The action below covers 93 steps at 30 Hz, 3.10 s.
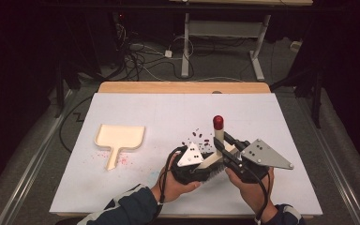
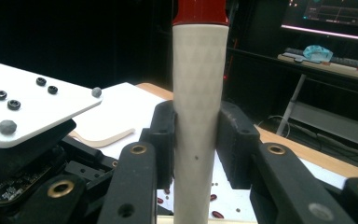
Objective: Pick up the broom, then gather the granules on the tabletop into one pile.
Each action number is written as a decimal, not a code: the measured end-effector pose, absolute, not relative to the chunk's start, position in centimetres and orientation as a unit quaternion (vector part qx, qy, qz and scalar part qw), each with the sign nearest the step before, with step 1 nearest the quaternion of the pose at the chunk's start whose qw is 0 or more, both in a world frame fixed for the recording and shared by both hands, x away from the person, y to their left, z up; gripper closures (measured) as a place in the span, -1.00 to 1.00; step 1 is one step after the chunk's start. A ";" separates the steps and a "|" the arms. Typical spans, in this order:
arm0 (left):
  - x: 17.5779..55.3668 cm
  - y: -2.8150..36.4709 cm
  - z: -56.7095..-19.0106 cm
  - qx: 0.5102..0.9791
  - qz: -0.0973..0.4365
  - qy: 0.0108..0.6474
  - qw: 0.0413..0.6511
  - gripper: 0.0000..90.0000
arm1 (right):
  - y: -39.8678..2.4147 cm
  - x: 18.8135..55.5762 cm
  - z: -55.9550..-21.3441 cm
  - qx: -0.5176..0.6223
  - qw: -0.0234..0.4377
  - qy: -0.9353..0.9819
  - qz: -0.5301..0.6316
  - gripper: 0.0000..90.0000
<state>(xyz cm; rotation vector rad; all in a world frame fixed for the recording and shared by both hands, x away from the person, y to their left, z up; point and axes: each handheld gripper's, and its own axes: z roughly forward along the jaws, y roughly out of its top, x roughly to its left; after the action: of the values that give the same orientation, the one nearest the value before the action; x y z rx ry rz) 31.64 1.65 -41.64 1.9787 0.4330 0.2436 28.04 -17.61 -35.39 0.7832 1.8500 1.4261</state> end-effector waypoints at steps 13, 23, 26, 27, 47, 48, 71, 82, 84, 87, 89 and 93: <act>32.0 4.9 -40.5 0.876 0.077 0.106 0.464 0.45 | -19.6 28.5 -34.8 0.206 0.255 0.773 0.543 0.21; 31.1 7.0 -40.5 0.898 0.058 0.040 0.434 0.45 | -19.7 30.1 -37.4 0.093 0.146 0.891 0.419 -0.13; 30.7 6.8 -40.6 0.903 0.047 0.017 0.427 0.45 | -18.2 30.3 -38.9 0.063 0.134 0.915 0.374 -0.08; 30.6 6.7 -40.7 0.904 0.045 0.013 0.425 0.45 | -17.8 30.4 -39.3 0.060 0.127 0.919 0.369 -0.05; 31.5 10.7 -40.1 0.872 0.149 0.110 0.454 -0.33 | -18.1 31.5 -40.2 0.088 0.111 0.912 0.386 0.50; 31.5 11.4 -40.1 0.867 0.162 0.124 0.455 -0.38 | -18.5 31.6 -40.0 0.093 0.115 0.910 0.386 0.50; 29.1 23.1 -44.7 0.819 0.267 0.326 0.390 -0.52 | -23.2 35.3 -38.4 0.248 0.232 0.861 0.377 0.50; 29.0 23.1 -45.1 0.831 0.269 0.312 0.374 -0.52 | -24.8 39.3 -39.1 0.307 0.271 0.843 0.349 0.50; 29.2 23.0 -45.1 0.834 0.268 0.311 0.370 -0.52 | -24.8 40.3 -39.3 0.313 0.274 0.842 0.344 0.50; 29.5 22.8 -45.2 0.836 0.268 0.309 0.366 -0.51 | -24.2 41.8 -39.9 0.322 0.287 0.838 0.334 0.50; 29.5 22.8 -45.3 0.838 0.268 0.307 0.364 -0.52 | -23.5 42.9 -40.4 0.322 0.290 0.839 0.329 0.50; 29.5 22.6 -45.4 0.843 0.266 0.308 0.352 -0.52 | -21.6 44.8 -42.0 0.318 0.305 0.843 0.310 0.50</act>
<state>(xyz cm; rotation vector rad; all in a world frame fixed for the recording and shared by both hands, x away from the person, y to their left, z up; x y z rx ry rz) 29.48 22.64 -45.44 2.1801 0.7977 0.6888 44.82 -21.61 -41.98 0.8428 2.2317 0.8206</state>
